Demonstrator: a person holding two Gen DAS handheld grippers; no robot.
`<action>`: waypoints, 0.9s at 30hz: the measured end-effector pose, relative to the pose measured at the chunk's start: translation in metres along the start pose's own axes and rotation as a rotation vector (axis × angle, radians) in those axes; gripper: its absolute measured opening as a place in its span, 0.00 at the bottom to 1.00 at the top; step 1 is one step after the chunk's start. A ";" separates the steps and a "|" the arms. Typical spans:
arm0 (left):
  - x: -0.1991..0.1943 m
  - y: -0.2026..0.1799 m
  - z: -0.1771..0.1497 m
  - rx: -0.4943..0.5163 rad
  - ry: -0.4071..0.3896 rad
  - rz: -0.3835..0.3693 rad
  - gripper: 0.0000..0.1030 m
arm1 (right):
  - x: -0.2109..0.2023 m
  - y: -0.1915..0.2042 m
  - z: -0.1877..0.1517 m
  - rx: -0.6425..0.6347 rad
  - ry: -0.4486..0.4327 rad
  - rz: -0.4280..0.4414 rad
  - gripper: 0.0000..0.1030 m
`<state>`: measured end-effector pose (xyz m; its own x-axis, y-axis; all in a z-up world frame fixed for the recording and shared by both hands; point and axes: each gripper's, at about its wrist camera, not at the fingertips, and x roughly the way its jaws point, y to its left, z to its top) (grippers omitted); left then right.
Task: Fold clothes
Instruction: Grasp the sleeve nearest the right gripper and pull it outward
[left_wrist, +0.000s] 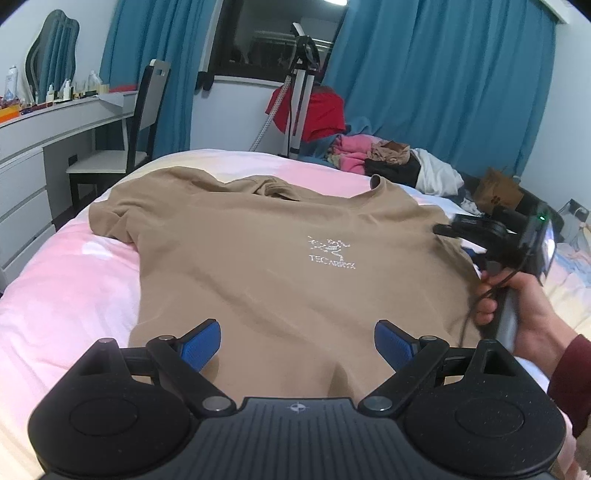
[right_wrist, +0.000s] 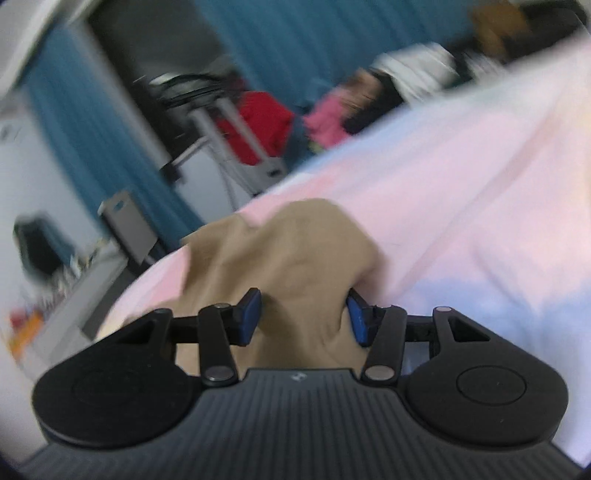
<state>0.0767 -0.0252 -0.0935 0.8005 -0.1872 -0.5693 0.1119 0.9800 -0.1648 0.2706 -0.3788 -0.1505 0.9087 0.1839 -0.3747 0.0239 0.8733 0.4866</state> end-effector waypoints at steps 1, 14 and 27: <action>0.000 0.000 0.000 0.007 -0.001 -0.002 0.89 | 0.001 0.010 -0.005 -0.045 0.013 0.018 0.51; -0.008 0.005 0.000 0.003 -0.020 -0.003 0.89 | -0.012 0.075 -0.036 -0.312 0.102 0.238 0.51; 0.009 0.006 -0.005 -0.035 0.035 -0.046 0.89 | -0.021 -0.069 -0.002 0.471 -0.019 0.101 0.50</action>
<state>0.0813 -0.0209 -0.1038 0.7736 -0.2352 -0.5884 0.1274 0.9673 -0.2192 0.2490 -0.4419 -0.1774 0.9234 0.2452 -0.2953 0.1176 0.5518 0.8257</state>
